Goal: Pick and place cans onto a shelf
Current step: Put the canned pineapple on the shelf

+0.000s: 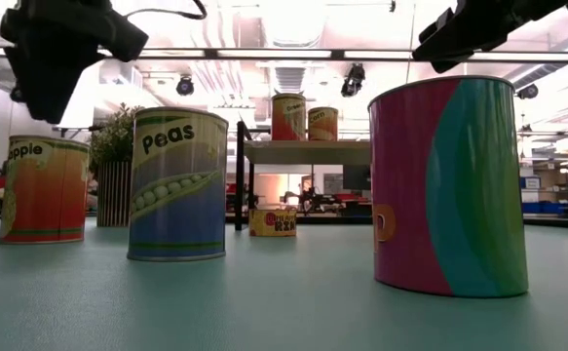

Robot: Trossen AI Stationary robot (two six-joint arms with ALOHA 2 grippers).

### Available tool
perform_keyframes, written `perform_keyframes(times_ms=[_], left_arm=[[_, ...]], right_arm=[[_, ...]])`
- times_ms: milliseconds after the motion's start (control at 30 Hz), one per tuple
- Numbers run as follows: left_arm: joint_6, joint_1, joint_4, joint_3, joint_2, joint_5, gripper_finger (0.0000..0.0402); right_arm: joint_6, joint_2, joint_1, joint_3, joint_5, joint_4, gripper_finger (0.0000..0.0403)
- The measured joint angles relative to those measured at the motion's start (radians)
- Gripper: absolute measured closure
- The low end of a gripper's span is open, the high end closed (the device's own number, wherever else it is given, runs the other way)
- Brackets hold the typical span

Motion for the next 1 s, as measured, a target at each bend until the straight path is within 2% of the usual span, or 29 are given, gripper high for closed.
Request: perform_keyframes(times_ms=[233, 667, 1000], left_arm=[[0.088, -0.016, 0.053, -0.005, 0.0, -0.012, 0.0005], [0.083, -0.009, 0.088, -0.045, -0.004, -0.026, 0.0029], [0.083, -0.009, 0.226, -0.165, -0.055, -0.033, 0.0029]], right_arm=[[0.001, 0.0, 0.0, 0.0, 0.0, 0.0, 0.039], [0.001, 0.0, 0.0, 0.0, 0.0, 0.0, 0.039], [0.001, 0.0, 0.0, 0.0, 0.0, 0.0, 0.039]])
